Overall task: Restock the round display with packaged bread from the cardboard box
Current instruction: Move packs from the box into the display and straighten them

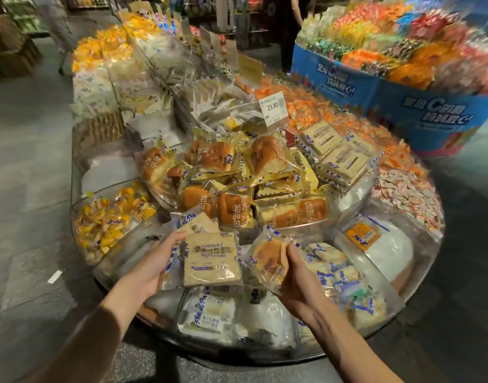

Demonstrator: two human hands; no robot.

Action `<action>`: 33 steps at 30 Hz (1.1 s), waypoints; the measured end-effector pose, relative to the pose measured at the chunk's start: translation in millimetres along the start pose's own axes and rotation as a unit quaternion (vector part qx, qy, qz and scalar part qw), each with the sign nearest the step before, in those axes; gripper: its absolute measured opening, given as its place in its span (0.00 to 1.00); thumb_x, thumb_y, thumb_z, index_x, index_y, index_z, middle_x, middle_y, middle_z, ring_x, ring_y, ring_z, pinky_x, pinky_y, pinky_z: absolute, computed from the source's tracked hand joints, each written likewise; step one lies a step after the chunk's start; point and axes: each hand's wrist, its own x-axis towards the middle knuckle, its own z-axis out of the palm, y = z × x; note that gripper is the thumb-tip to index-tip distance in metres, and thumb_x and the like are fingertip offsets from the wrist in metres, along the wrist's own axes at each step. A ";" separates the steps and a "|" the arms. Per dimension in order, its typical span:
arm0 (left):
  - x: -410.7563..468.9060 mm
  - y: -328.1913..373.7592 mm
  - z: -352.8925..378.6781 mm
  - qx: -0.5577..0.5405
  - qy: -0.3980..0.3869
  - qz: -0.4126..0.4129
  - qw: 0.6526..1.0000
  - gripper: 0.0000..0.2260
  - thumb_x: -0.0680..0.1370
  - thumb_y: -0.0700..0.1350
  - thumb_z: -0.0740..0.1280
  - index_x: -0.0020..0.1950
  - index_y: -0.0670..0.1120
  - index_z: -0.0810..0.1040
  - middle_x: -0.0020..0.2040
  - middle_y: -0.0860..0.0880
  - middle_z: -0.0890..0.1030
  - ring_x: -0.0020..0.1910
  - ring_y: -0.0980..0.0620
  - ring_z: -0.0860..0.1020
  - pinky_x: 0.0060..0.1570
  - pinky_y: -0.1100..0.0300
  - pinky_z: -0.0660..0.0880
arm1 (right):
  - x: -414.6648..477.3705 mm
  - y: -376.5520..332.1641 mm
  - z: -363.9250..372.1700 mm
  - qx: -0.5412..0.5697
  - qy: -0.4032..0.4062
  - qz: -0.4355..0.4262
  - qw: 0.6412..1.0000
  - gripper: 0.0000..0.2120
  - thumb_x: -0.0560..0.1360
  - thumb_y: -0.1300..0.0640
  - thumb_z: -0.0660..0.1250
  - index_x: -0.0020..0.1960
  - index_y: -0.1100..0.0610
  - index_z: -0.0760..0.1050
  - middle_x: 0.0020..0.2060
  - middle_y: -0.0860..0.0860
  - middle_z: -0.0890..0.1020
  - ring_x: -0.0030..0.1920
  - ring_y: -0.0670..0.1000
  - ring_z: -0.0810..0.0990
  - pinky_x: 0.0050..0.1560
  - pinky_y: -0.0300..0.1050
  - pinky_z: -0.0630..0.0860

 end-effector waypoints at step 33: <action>-6.5 18.9 257.9 -0.042 -0.080 -0.067 0.994 0.19 0.70 0.67 0.68 0.55 0.60 0.73 0.55 0.60 0.74 0.50 0.60 0.71 0.41 0.62 0.66 | 41.7 -168.3 -153.5 0.028 -0.163 0.125 0.978 0.20 0.70 0.54 0.76 0.58 0.64 0.83 0.59 0.66 0.81 0.58 0.63 0.82 0.57 0.64 0.79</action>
